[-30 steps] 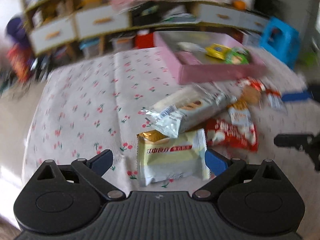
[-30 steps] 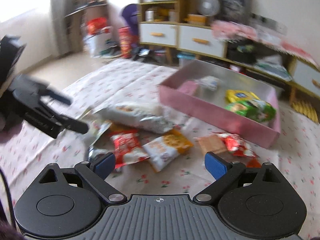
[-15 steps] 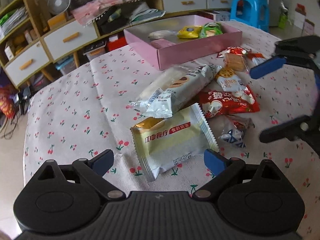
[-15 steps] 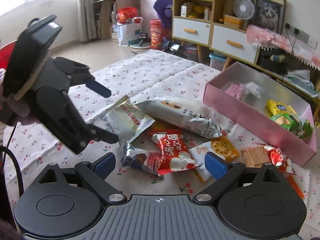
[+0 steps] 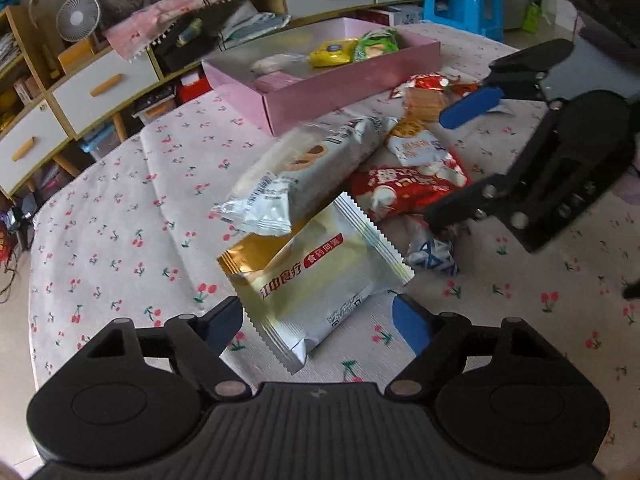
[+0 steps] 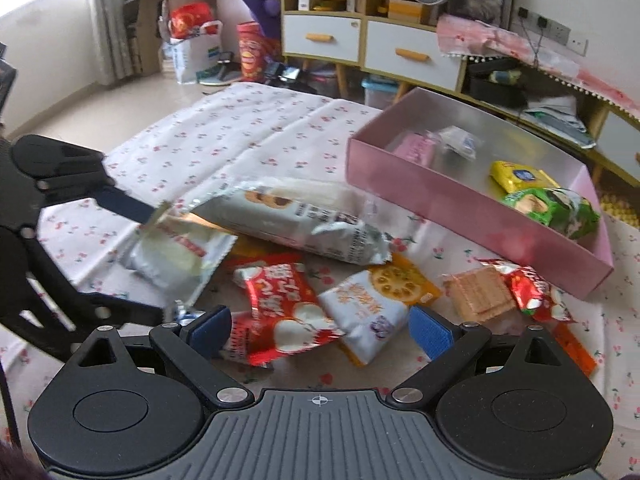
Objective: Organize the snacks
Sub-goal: 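Move both tools back toward the remaining snack pile, then grasp the cream square cake pack with left tool while right tool grasps red snack bag, then carry both held snacks into the pink box and open both tools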
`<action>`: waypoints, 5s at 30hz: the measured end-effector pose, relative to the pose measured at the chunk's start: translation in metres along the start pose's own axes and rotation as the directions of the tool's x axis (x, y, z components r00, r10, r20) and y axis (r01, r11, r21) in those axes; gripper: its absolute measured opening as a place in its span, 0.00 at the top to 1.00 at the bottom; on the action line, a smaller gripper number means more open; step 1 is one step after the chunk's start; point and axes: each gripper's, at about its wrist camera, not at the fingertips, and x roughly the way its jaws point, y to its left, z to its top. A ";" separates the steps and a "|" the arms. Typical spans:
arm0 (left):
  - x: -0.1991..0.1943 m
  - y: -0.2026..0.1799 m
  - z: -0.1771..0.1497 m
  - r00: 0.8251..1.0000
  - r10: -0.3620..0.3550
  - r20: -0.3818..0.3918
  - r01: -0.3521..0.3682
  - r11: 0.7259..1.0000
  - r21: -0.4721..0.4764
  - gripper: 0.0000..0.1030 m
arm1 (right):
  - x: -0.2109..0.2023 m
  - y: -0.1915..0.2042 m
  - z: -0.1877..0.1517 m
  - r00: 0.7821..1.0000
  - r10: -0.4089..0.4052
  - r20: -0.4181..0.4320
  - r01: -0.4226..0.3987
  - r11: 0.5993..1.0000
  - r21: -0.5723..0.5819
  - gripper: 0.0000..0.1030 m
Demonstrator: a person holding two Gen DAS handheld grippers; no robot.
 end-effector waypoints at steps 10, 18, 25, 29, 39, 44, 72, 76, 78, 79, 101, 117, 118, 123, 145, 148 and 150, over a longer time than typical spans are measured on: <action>-0.013 -0.019 -0.005 0.992 -0.110 -0.057 0.114 0.991 0.065 0.29 | 0.002 -0.017 -0.005 0.997 -0.068 -0.025 0.069 0.997 0.017 0.07; -0.013 -0.010 -0.008 0.998 -0.043 -0.048 0.046 0.997 0.056 0.18 | -0.005 -0.026 -0.005 0.998 -0.057 -0.006 0.057 0.998 0.011 0.07; -0.009 -0.010 0.002 1.000 -0.010 0.006 0.010 0.997 0.071 0.18 | -0.009 -0.016 0.002 0.999 0.029 0.018 -0.029 1.000 0.000 0.09; -0.006 -0.020 0.005 1.000 0.006 0.018 -0.009 0.990 0.142 0.20 | -0.006 -0.009 0.004 0.999 0.048 0.010 -0.048 0.999 -0.016 0.17; 0.002 -0.026 0.016 1.000 0.007 0.001 -0.007 0.994 0.107 0.50 | 0.002 -0.012 0.007 0.997 0.068 -0.020 -0.067 0.997 0.043 0.27; 0.000 -0.016 0.021 0.997 0.069 -0.038 -0.068 0.997 0.023 0.56 | -0.001 -0.011 0.007 0.995 0.091 -0.033 -0.090 0.995 0.033 0.46; -0.001 0.012 0.016 0.973 0.099 -0.209 -0.161 0.939 -0.305 0.53 | -0.010 -0.002 0.011 0.982 0.167 -0.090 -0.171 0.985 -0.030 0.39; 0.000 0.010 0.017 0.972 0.105 -0.209 -0.167 0.937 -0.305 0.53 | -0.005 0.004 0.015 0.982 0.173 -0.080 -0.178 0.983 -0.054 0.39; 0.000 0.010 0.018 0.972 0.107 -0.208 -0.169 0.937 -0.306 0.53 | -0.002 0.009 0.015 0.983 0.161 -0.085 -0.167 0.983 -0.074 0.38; 0.000 0.010 0.018 0.972 0.107 -0.208 -0.169 0.936 -0.308 0.53 | 0.001 0.012 0.015 0.984 0.154 -0.089 -0.161 0.983 -0.087 0.39; -0.025 0.019 0.025 0.987 0.077 -0.142 -0.128 0.908 -0.399 0.57 | -0.013 -0.002 0.022 0.990 0.129 -0.059 -0.130 0.992 -0.004 0.69; -0.036 0.036 0.068 0.985 0.174 -0.004 -0.153 0.854 -0.496 0.57 | -0.048 -0.055 0.051 0.993 0.026 0.112 -0.046 0.983 0.179 0.69; -0.034 0.037 0.071 0.984 0.178 0.000 -0.153 0.848 -0.507 0.57 | -0.049 -0.060 0.051 0.993 0.015 0.117 -0.038 0.979 0.199 0.69; -0.016 0.033 0.093 0.982 0.190 0.016 -0.150 0.822 -0.550 0.57 | -0.048 -0.085 0.054 0.991 -0.037 0.132 -0.001 0.960 0.278 0.69; 0.039 0.023 0.150 0.975 0.195 0.108 -0.084 0.769 -0.633 0.57 | -0.014 -0.151 0.065 0.983 -0.093 0.157 -0.014 0.819 0.574 0.68; 0.046 0.028 0.153 0.974 0.194 0.114 -0.076 0.760 -0.645 0.57 | -0.009 -0.157 0.070 0.982 -0.103 0.157 -0.006 0.818 0.575 0.68; 0.049 0.028 0.154 0.973 0.194 0.125 -0.069 0.762 -0.643 0.57 | -0.005 -0.160 0.071 0.981 -0.107 0.159 -0.005 0.816 0.579 0.68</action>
